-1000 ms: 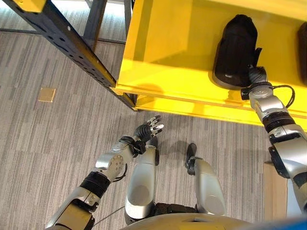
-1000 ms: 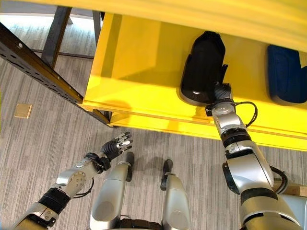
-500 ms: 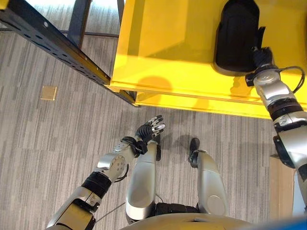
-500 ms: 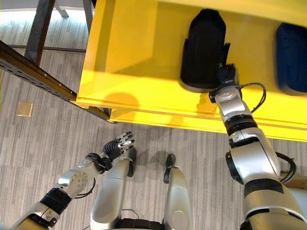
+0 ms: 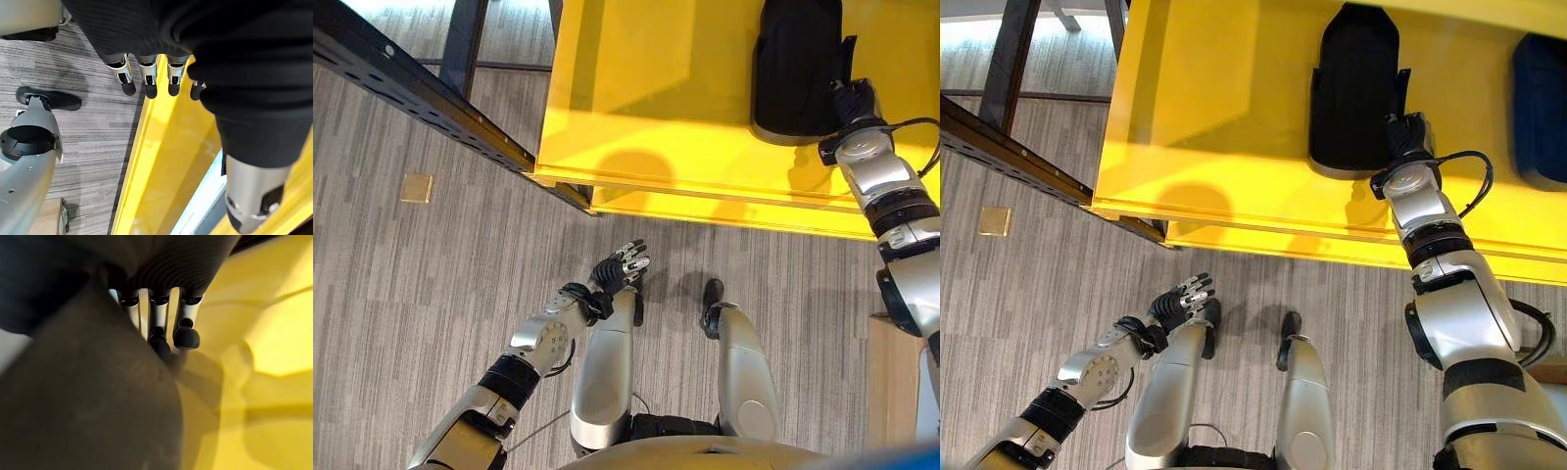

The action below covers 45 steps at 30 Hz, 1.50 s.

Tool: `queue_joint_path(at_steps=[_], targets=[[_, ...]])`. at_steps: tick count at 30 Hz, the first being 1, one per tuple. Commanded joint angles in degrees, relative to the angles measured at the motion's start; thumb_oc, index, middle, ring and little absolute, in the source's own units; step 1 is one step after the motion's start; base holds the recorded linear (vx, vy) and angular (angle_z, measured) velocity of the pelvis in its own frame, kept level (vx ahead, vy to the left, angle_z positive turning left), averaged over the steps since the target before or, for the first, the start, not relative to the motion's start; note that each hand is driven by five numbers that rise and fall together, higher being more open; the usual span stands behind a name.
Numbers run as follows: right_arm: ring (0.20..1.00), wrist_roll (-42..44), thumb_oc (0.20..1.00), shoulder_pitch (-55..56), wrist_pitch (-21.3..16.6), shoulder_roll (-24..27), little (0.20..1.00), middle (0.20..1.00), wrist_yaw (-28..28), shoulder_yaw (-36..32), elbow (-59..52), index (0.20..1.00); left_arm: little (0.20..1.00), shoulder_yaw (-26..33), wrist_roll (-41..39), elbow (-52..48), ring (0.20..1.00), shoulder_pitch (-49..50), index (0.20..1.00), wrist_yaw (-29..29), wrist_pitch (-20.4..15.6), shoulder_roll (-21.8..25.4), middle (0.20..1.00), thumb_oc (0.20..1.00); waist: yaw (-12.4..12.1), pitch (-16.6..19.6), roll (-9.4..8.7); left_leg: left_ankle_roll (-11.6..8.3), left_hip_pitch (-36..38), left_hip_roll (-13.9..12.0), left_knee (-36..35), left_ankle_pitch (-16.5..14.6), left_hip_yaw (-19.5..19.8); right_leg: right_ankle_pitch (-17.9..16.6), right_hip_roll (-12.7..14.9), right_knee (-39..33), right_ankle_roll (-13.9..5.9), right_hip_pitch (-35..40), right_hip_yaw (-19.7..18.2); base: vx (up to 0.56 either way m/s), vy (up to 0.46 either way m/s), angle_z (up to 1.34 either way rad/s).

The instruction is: Move parts from the plastic box to the shelf.

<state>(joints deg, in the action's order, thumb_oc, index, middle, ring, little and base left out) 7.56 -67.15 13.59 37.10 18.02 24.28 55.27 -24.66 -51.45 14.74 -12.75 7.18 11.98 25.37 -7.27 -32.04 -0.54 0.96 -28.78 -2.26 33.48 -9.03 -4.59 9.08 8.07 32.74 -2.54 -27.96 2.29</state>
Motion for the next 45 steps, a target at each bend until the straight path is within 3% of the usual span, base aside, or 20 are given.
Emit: queue_joint_path(at_steps=[1, 10, 22, 34, 35, 36, 45], targets=[[0.200, -0.2, 0.200, -5.5, -1.0, 5.3, 0.200, 0.200, 0.9, 2.6, 1.0, 0.200, 1.000, -0.9, -2.2, -6.2, 1.000, 3.0, 1.000, 1.9, -1.7, -0.8, 1.000, 1.000, -1.2, 2.2, 1.37, 0.92, 1.9, 3.2, 0.7, -4.3, 6.3, 0.6, -4.8, 1.2, 1.51, 1.4, 1.3, 0.00, 0.000, 0.00], [0.200, 1.3, 0.200, -6.6, -1.0, 5.1, 0.200, 0.200, 2.5, 1.3, 2.2, 0.200, 1.000, -1.6, -3.9, -6.5, 1.000, 3.3, 1.000, 1.3, -2.3, -1.4, 1.000, 1.000, -0.9, 2.2, 2.65, 0.95, 1.7, 3.6, 0.5, -4.1, 6.1, 1.3, -4.2, 2.9, 1.61, 0.0, 1.0, 0.00, 0.016, -0.01], [0.200, 0.4, 0.200, -7.9, -1.0, 6.9, 0.200, 0.200, 3.9, 2.1, 2.7, 0.200, 1.000, -1.7, -4.0, -7.0, 1.000, 4.0, 1.000, 1.5, -2.3, -0.9, 1.000, 1.000, -1.2, 2.2, 2.76, 0.92, 1.8, 3.3, -0.5, -3.7, 6.1, 1.5, -3.7, 3.1, 1.55, -0.2, 1.2, 0.00, 0.000, 0.00], [0.200, -3.4, 0.200, -9.5, -1.0, 9.6, 0.200, 0.200, 2.0, 3.4, 2.0, 0.200, 1.000, -1.1, -3.8, -8.2, 1.000, 5.8, 1.000, 2.0, -1.7, -0.2, 1.000, 1.000, -1.5, 2.2, 2.81, 1.01, 1.2, 3.3, 0.5, -4.0, 6.2, 2.4, -3.3, 4.9, 1.88, -0.8, 1.6, 0.01, -0.017, 0.00], [0.818, -3.6, 0.818, -9.6, -0.9, 9.6, 0.818, 0.818, 2.7, 4.0, 2.0, 0.818, 1.000, -1.2, -3.6, -7.8, 1.000, 5.9, 1.000, 2.2, -1.8, -0.3, 1.000, 1.000, -1.5, 2.2, 2.88, 1.04, 1.1, 3.4, 0.7, -4.0, 6.1, 2.4, -3.3, 5.2, 1.91, -1.0, 1.6, 0.00, 0.000, 0.00], [1.000, -2.9, 1.000, -9.8, -0.8, 9.2, 1.000, 1.000, 3.3, 4.2, 1.8, 1.000, 1.000, -1.3, -3.6, -7.8, 1.000, 5.9, 1.000, 2.1, -1.7, -0.4, 1.000, 1.000, -1.5, 2.2, 3.01, 1.14, 1.0, 3.5, 0.9, -4.1, 6.0, 2.6, -3.3, 5.4, 1.95, -1.2, 1.5, 0.02, 0.032, 0.01], [1.000, -2.9, 1.000, -8.8, 0.1, 8.5, 1.000, 1.000, 6.1, 2.4, 2.2, 1.000, 1.000, -1.8, -4.0, -7.6, 1.000, 6.1, 1.000, 2.6, -1.8, -0.6, 1.000, 1.000, -1.2, 2.2, 3.23, 1.64, 1.1, 4.3, 1.3, -4.9, 5.8, 2.4, -3.3, 5.2, 1.73, -1.3, 1.0, 0.01, 0.009, -0.02]])
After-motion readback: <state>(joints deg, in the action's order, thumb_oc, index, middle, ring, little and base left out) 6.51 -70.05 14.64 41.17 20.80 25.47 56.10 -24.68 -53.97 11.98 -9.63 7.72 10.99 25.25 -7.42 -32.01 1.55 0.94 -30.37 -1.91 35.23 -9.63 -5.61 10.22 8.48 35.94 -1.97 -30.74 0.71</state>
